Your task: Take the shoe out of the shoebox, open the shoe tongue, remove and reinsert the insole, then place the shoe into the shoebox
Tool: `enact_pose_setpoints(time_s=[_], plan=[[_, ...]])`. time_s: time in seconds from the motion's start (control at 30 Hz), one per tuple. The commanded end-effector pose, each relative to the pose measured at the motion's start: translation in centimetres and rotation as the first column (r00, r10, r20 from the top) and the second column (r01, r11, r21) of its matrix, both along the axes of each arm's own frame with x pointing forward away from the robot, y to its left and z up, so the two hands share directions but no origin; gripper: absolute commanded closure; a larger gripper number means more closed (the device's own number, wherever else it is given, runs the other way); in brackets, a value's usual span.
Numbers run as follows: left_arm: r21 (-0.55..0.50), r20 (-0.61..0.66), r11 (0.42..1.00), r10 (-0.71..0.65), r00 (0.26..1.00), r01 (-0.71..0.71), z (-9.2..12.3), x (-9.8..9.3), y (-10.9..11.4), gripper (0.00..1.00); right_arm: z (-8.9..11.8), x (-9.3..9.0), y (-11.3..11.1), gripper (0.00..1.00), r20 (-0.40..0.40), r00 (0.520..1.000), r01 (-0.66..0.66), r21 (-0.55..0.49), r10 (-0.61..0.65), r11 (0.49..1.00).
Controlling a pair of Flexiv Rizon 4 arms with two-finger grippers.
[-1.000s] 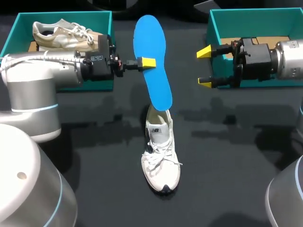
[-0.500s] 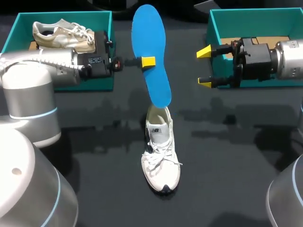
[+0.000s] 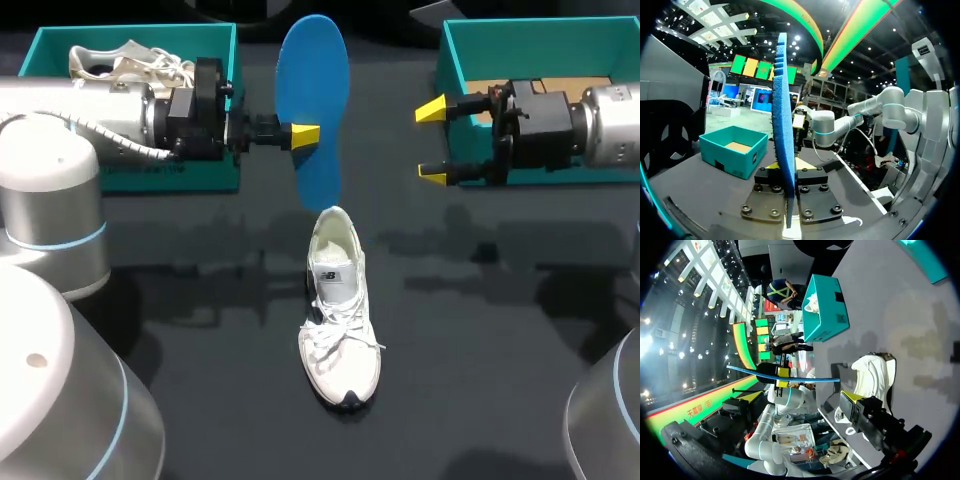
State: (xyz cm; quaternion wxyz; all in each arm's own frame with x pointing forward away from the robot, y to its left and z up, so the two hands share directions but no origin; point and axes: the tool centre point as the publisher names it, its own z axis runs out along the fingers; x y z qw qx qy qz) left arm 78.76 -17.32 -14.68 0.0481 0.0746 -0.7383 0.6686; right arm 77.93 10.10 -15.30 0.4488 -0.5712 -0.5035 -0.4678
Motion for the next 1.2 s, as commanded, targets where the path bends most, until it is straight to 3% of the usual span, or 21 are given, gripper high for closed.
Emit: enact_pose_setpoints(time_s=[0.03, 0.2, 0.37, 0.77, 0.9, 1.07, 1.2], plan=[[0.021, 0.192, 0.999, -0.05, 0.98, 0.047, 1.1, -0.5, -0.1, 1.0, 0.0, 0.0, 0.1, 0.0, -0.001, 1.0, 0.002, -0.001, -0.002, 1.0], [-0.008, 0.393, 0.987, -0.145, 0.908, 0.162, 2.4, -1.2, -0.3, 1.0, 0.0, 0.0, 0.1, 0.0, -0.001, 1.0, 0.002, -0.001, -0.002, 1.0], [-0.013, 0.51, 0.949, -0.265, 0.818, 0.316, 3.3, -1.7, -0.1, 1.0, 0.0, 0.0, 0.1, 0.0, -0.001, 1.0, 0.002, -0.001, -0.002, 1.0], [-0.014, 0.512, 0.941, -0.283, 0.811, 0.338, 3.5, -1.6, 0.1, 1.0, 0.0, 0.0, 0.1, 0.0, -0.001, 1.0, 0.002, -0.001, -0.002, 1.0], [0.07, 0.701, 0.965, -0.227, 0.676, 0.252, 3.0, -2.1, -0.1, 1.0, 0.0, 0.0, 0.1, 0.0, -0.001, 1.0, 0.002, -0.001, -0.002, 1.0], [0.081, 0.813, 0.98, -0.169, 0.557, 0.179, 2.1, -2.5, -0.6, 1.0, 0.0, 0.0, 0.1, 0.0, -0.001, 1.0, 0.002, -0.001, -0.002, 1.0], [-0.052, 0.917, 0.989, -0.009, 0.398, 0.141, 2.4, -2.1, -0.5, 1.0, 0.0, 0.0, 0.1, 0.0, -0.001, 1.0, 0.002, -0.001, -0.002, 1.0]])
